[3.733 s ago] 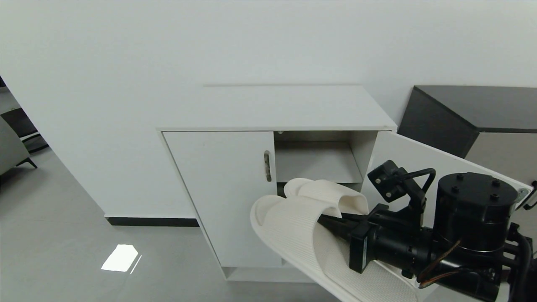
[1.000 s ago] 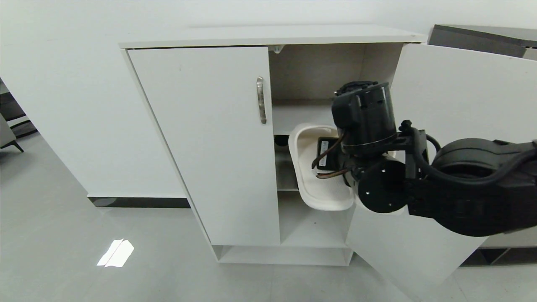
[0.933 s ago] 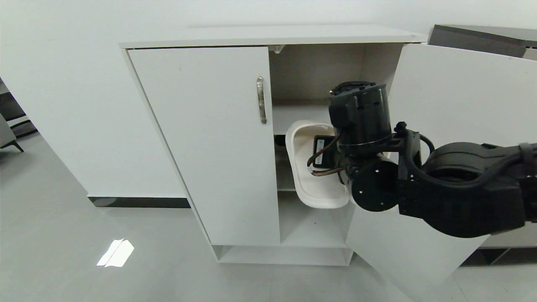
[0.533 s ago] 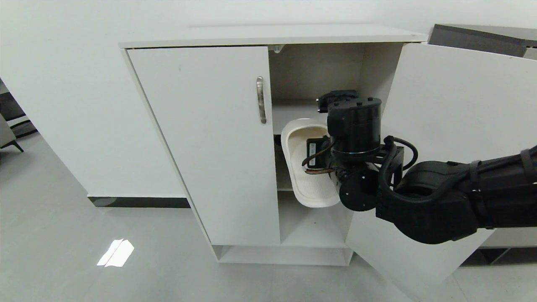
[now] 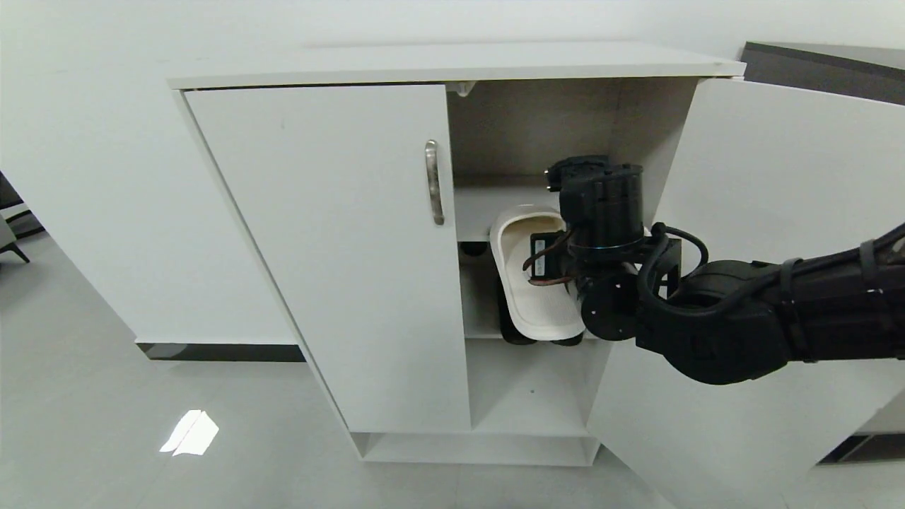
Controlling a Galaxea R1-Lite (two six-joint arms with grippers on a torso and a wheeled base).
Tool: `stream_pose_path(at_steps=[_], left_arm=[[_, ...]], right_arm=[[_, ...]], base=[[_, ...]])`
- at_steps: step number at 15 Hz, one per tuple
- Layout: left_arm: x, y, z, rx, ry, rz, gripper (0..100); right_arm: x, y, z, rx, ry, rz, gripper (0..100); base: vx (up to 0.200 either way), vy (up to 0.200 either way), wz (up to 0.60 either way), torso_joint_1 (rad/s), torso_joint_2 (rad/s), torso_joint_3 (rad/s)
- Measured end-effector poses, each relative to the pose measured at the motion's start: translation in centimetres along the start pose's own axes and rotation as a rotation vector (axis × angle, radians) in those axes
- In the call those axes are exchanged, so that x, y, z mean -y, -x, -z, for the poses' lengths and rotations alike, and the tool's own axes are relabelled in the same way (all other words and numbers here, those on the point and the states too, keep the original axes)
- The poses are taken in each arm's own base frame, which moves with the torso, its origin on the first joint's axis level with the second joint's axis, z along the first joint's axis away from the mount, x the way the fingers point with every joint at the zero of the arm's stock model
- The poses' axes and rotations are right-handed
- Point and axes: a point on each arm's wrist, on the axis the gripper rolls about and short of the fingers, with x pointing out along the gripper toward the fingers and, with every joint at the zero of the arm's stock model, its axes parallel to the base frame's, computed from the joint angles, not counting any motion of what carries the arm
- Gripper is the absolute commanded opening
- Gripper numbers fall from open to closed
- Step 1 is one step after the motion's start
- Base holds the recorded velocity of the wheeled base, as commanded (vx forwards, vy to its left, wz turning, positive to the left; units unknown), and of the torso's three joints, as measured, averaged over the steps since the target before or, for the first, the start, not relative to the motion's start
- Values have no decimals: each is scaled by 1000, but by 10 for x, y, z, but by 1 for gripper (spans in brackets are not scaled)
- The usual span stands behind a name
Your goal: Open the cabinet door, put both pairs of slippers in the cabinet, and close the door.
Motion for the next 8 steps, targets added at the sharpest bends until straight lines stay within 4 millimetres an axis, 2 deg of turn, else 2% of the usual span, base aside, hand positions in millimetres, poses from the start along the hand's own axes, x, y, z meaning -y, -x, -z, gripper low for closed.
stream_pose_path(at_steps=[7,8], left_arm=[[0,0,0,0,1,-1,0],[0,0,0,0,2,-1,0]], right_arm=[[-5,-22,-13,6,-13,15,0],[-5,-30,-16,17,-24,23,0]], base=[[200,0,0,3,3,2],[0,0,0,0,0,0]])
